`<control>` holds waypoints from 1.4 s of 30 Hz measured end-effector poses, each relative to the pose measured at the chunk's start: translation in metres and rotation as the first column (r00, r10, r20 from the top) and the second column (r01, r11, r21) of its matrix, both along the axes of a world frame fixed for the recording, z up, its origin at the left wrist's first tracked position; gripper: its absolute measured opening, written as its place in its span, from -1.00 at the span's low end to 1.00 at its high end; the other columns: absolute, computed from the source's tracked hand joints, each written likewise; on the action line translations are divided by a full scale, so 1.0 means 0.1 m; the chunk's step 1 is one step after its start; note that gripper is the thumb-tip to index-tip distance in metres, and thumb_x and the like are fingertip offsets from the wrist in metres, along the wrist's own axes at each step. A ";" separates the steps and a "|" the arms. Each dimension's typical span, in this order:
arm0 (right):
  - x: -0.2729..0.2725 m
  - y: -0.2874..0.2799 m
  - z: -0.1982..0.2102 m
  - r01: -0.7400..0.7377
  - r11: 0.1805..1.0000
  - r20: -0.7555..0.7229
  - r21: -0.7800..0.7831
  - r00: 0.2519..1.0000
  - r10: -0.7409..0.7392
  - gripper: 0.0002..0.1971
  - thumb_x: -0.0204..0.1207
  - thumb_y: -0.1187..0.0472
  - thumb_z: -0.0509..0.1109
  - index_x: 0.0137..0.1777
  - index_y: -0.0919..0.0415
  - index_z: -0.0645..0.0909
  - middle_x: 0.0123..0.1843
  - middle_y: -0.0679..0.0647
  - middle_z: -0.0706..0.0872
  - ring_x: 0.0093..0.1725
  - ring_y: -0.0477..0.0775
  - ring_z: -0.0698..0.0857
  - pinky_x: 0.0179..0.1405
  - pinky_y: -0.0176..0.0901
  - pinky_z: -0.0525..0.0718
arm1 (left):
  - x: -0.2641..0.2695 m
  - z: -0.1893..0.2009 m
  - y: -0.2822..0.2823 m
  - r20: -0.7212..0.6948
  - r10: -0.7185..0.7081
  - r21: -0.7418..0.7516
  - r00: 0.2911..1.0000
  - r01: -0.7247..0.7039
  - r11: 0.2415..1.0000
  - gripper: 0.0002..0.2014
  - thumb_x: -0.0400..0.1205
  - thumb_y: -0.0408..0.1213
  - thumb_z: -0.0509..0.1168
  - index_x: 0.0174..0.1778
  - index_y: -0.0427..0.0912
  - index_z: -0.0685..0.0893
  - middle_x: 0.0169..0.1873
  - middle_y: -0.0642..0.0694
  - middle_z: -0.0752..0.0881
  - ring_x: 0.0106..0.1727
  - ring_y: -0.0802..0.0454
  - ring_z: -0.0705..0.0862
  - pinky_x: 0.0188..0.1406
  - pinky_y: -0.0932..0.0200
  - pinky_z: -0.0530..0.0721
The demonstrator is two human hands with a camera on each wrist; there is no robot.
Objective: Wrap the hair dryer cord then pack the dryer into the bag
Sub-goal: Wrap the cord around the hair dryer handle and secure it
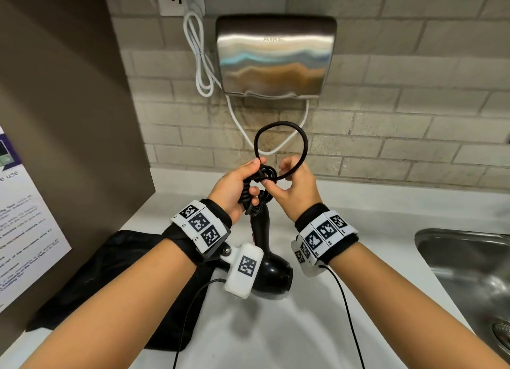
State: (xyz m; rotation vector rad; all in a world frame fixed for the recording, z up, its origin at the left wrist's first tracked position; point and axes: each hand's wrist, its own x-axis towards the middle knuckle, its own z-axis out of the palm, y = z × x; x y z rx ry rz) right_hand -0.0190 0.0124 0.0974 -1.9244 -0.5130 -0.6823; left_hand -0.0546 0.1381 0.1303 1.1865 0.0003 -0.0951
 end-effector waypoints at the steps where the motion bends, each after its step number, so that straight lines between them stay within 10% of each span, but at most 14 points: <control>1: 0.02 0.00 0.01 0.000 1.000 0.005 -0.020 1.000 0.000 -0.67 0.30 0.31 0.54 0.00 0.19 0.50 -0.09 -0.08 0.49 -0.13 -0.21 0.49 -0.10 -0.61 0.42 | -0.01 -0.01 0.01 0.002 -0.004 0.006 1.000 0.004 1.000 -0.82 0.68 -0.15 0.17 0.01 -0.04 0.68 -0.21 0.04 0.63 -0.63 0.23 0.36 -0.63 0.35 0.37; 8: 0.11 0.05 0.10 -0.161 0.975 -0.004 -0.156 0.987 0.162 -0.62 0.35 0.53 0.30 0.19 0.34 0.51 0.08 0.01 0.56 0.11 -0.09 0.56 0.11 -0.37 0.49 | -0.05 -0.02 -0.02 0.046 -0.140 0.084 0.989 0.136 0.987 -0.79 0.68 -0.18 0.14 -0.02 -0.07 0.68 -0.27 0.02 0.59 -0.59 0.21 0.37 -0.61 0.33 0.35; 12: 0.21 0.04 0.08 -0.176 0.946 0.078 -0.274 0.976 0.205 -0.46 0.28 0.62 0.19 0.28 0.30 0.53 0.25 0.14 0.59 0.30 -0.12 0.48 0.31 -0.65 0.29 | -0.04 -0.01 -0.01 0.048 -0.156 0.062 0.987 0.153 0.986 -0.80 0.69 -0.19 0.12 -0.03 -0.09 0.66 -0.28 -0.01 0.60 -0.52 0.19 0.41 -0.59 0.34 0.38; 17: 0.25 -0.07 0.11 -0.161 0.907 -0.021 -0.388 0.986 0.166 -0.80 0.37 0.34 0.29 0.01 0.24 0.50 -0.18 0.12 0.62 -0.18 0.15 0.64 -0.13 0.16 0.68 | -0.03 0.00 0.01 0.040 -0.136 0.073 0.990 0.133 0.988 -0.80 0.69 -0.20 0.13 0.04 -0.03 0.67 -0.22 0.00 0.63 -0.50 0.18 0.52 -0.63 0.38 0.39; 25: 0.31 -0.42 0.14 -0.098 0.700 0.011 -0.708 0.989 0.148 -0.43 0.22 -0.24 0.13 0.02 0.20 0.55 -0.12 -0.04 0.53 -0.04 0.04 0.36 -0.01 -0.01 0.41 | 0.02 0.03 0.06 0.065 -0.109 0.018 0.992 0.109 0.994 -0.79 0.70 -0.22 0.11 0.10 0.06 0.64 -0.23 -0.01 0.64 -0.60 0.20 0.47 -0.70 0.39 0.33; 32: 0.41 -0.64 0.14 0.038 0.660 0.043 -0.750 0.999 -0.009 -0.38 0.39 -0.18 -0.13 0.17 0.14 0.58 0.11 0.03 0.66 0.15 0.14 0.47 0.17 0.03 0.35 | 0.01 0.06 0.06 0.031 -0.111 0.032 0.993 0.110 0.993 -0.77 0.72 -0.24 0.07 -0.08 0.01 0.65 -0.26 -0.07 0.58 -0.61 0.17 0.53 -0.70 0.39 0.35; 42: 0.60 -0.99 -0.31 0.091 0.601 -0.135 -0.794 0.938 -0.320 -0.71 0.65 0.18 0.10 0.25 0.13 0.58 0.10 0.25 0.72 0.16 0.32 0.58 0.34 0.04 0.37 | -0.04 0.05 0.07 0.037 -0.164 -0.044 0.986 0.166 0.985 -0.78 0.71 -0.27 0.04 -0.13 -0.03 0.58 -0.44 0.05 0.58 -0.63 0.19 0.44 -0.69 0.39 0.38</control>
